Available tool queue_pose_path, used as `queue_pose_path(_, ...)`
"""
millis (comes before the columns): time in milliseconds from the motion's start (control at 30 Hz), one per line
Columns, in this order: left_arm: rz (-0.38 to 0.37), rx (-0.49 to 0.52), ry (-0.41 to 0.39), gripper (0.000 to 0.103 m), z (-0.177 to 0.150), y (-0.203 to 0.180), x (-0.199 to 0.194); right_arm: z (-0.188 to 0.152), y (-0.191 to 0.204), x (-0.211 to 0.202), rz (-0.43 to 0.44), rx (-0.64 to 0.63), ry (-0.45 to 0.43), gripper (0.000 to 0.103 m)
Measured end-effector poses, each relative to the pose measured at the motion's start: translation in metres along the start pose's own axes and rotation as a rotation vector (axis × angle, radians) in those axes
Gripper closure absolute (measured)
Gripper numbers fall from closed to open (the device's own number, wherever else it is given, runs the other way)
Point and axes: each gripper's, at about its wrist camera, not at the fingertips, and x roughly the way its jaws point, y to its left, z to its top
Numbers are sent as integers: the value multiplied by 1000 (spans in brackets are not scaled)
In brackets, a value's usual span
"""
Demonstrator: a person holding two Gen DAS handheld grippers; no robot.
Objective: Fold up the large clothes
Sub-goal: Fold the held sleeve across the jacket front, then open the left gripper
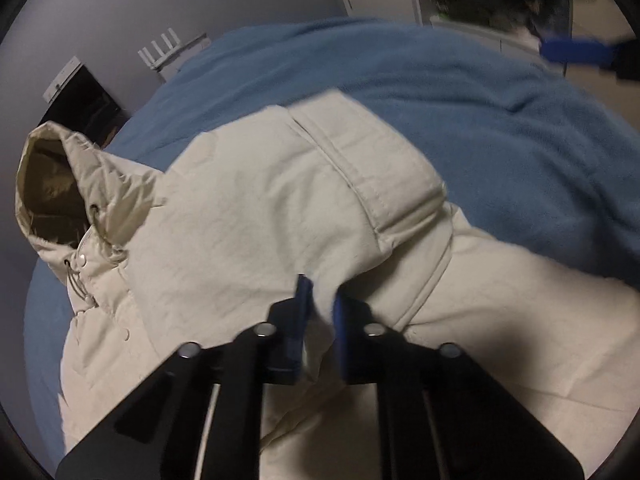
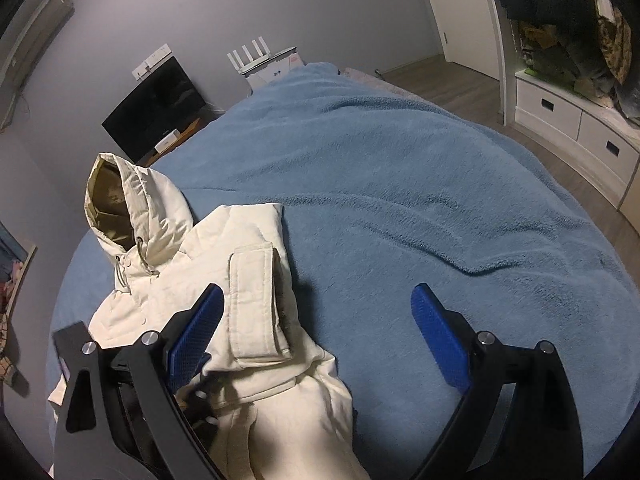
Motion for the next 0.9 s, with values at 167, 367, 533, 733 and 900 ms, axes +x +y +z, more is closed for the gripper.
queue_pose_path(167, -17, -137, -70, 98, -10, 48, -37, -3, 8, -1, 12, -26, 3, 13)
queue_pose_path(367, -13, -294, -93, 98, -37, 118, -77, -10, 19, 0, 20, -74, 19, 13)
queue_pose_path(533, 39, -404, -101, 99, -76, 165, -104, -19, 34, -1, 31, -128, 28, 13)
queue_pose_path(733, 56, -561, -89, 99, -129, 206, -99, -32, 51, 1, 45, -204, 54, 13)
queue_pose_path(900, -7, -723, -21, 99, -170, 223, -75, -42, 58, 6, 47, -258, 80, 13)
